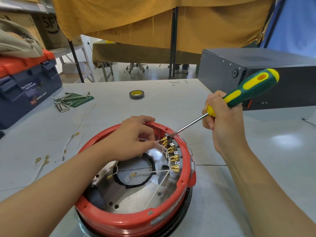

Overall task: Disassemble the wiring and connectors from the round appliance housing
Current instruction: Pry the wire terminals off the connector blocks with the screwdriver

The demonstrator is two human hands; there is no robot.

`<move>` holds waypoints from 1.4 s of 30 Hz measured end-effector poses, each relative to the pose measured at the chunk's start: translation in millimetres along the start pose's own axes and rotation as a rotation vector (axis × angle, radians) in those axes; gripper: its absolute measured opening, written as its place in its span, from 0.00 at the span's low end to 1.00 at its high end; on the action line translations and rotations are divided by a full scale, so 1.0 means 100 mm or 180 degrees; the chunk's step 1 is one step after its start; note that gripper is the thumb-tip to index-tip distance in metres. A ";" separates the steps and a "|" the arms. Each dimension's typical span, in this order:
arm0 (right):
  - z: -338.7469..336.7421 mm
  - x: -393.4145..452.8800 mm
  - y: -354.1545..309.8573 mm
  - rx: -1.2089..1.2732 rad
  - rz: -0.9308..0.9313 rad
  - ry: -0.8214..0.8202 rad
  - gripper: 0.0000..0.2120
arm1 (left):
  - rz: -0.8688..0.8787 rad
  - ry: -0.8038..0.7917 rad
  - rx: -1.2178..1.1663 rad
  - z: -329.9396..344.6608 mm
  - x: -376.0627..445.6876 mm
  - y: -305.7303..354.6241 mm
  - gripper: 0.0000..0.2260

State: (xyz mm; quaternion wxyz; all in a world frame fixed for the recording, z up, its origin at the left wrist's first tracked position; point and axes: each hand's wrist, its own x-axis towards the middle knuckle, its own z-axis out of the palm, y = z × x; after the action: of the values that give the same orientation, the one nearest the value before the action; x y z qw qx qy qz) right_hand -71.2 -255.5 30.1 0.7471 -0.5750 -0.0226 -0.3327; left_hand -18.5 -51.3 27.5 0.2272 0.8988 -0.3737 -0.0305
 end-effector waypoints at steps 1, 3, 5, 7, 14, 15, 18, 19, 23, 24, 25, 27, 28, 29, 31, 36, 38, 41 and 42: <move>0.00 0.00 0.00 -0.0018 -0.0025 -0.0025 0.13 | -0.0006 -0.0010 -0.0005 0.00 0.00 0.00 0.09; 0.00 -0.01 0.00 -0.0054 -0.0064 -0.0052 0.13 | -0.0017 -0.0033 -0.0014 -0.01 0.00 0.01 0.09; 0.00 -0.01 0.00 -0.0088 -0.0069 -0.0065 0.13 | -0.0031 -0.0034 -0.0031 -0.01 0.00 0.01 0.09; 0.00 -0.01 0.00 -0.0080 -0.0058 -0.0083 0.12 | -0.0039 -0.0034 -0.0043 -0.01 0.00 0.00 0.09; -0.01 0.00 0.01 -0.0040 -0.0009 0.0074 0.14 | -0.0047 -0.0068 -0.0080 -0.01 0.00 -0.01 0.08; 0.00 0.00 0.01 -0.0049 -0.0013 0.0091 0.15 | -0.0032 -0.0076 -0.0086 -0.01 0.00 -0.01 0.08; 0.00 -0.02 0.00 -0.0086 -0.0033 0.0115 0.15 | 0.0000 -0.0105 -0.0096 -0.01 -0.01 -0.01 0.08; 0.00 -0.02 0.00 -0.0099 -0.0039 0.0122 0.15 | 0.0000 -0.0108 -0.0100 -0.01 -0.01 -0.01 0.08; -0.01 -0.03 0.01 -0.0058 -0.0052 0.0093 0.12 | -0.0012 -0.0027 -0.0126 0.00 0.00 -0.03 0.09; -0.01 -0.03 0.00 -0.0066 -0.0054 0.0086 0.12 | -0.0008 0.0001 -0.0133 -0.01 0.00 -0.04 0.09; -0.01 -0.03 0.00 -0.0079 -0.0058 0.0078 0.12 | 0.0000 0.0019 -0.0134 -0.01 0.00 -0.04 0.09; -0.01 -0.02 0.00 -0.0094 -0.0060 0.0090 0.12 | 0.0027 0.0030 -0.0132 -0.01 0.00 -0.04 0.09; -0.01 -0.02 0.01 -0.0098 -0.0057 0.0112 0.12 | 0.0048 0.0030 -0.0141 -0.01 0.00 -0.04 0.09; -0.01 -0.02 0.01 -0.0100 -0.0054 0.0131 0.13 | 0.0073 0.0028 -0.0159 -0.01 0.00 -0.04 0.09; -0.01 -0.02 0.02 -0.0089 -0.0052 0.0157 0.14 | 0.0111 0.0002 -0.0201 -0.01 0.00 -0.03 0.10; -0.01 -0.02 0.02 -0.0011 -0.0011 0.0234 0.12 | 0.0129 -0.0078 -0.0281 -0.02 0.00 -0.02 0.11; -0.01 -0.02 0.02 -0.0016 -0.0022 0.0247 0.12 | 0.0119 -0.0086 -0.0261 -0.01 0.00 -0.03 0.10; -0.01 -0.03 0.02 -0.0059 -0.0026 0.0224 0.12 | 0.0131 -0.0059 -0.0211 0.00 0.00 -0.05 0.09; -0.01 -0.03 0.02 -0.0068 -0.0036 0.0201 0.13 | 0.0141 -0.0046 -0.0191 0.01 0.00 -0.05 0.09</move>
State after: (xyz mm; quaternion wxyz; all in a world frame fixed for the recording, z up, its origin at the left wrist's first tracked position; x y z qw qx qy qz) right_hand -72.5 -254.6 27.3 0.7394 -0.5720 0.0014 -0.3551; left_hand -15.5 -48.4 24.3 0.2521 0.8828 -0.3940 -0.0431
